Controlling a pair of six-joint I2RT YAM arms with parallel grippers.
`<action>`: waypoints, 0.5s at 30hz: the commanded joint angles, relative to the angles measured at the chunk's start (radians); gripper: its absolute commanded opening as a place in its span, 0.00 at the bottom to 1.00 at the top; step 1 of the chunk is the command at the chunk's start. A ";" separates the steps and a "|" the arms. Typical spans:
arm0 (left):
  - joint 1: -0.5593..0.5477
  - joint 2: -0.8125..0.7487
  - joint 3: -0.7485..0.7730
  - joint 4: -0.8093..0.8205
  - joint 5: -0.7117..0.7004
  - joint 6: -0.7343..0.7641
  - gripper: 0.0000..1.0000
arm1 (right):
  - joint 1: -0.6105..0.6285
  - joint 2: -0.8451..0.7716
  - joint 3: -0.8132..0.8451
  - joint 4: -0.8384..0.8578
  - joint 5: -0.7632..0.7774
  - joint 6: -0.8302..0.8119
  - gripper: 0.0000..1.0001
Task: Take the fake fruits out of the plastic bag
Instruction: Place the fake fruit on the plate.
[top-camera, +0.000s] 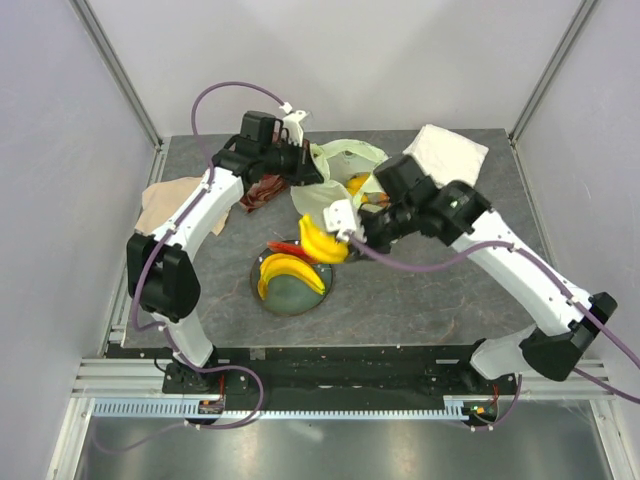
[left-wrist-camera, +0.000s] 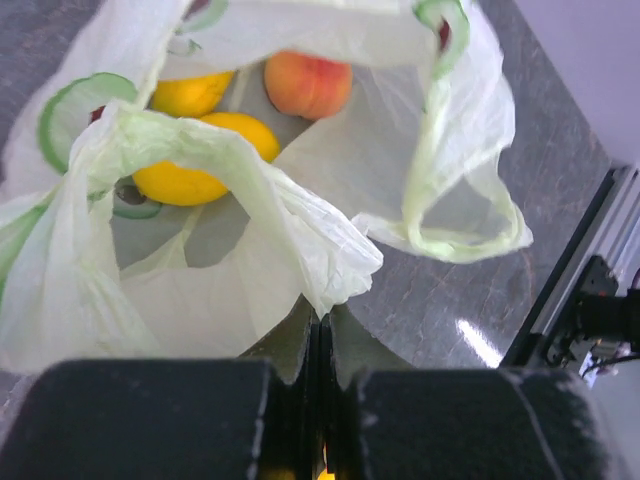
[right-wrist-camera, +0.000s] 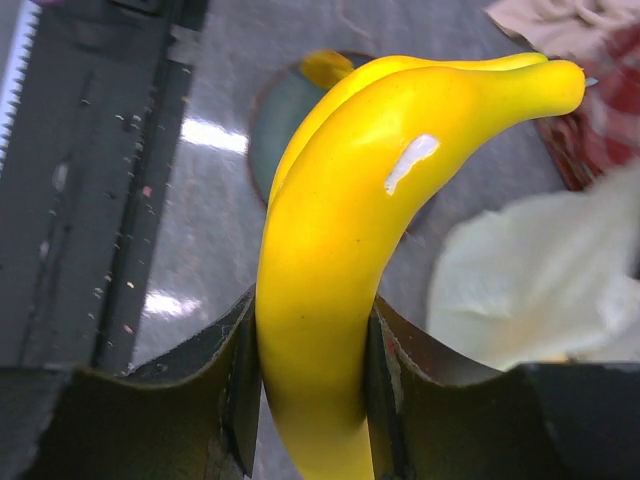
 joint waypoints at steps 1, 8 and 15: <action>0.053 -0.008 0.105 0.010 0.081 -0.085 0.02 | 0.151 0.013 -0.128 0.147 0.113 0.128 0.16; 0.076 -0.064 0.089 -0.019 0.115 -0.074 0.02 | 0.427 0.093 -0.266 0.507 0.413 0.338 0.13; 0.084 -0.136 0.050 -0.007 0.115 -0.085 0.02 | 0.575 0.217 -0.303 0.687 0.735 0.461 0.01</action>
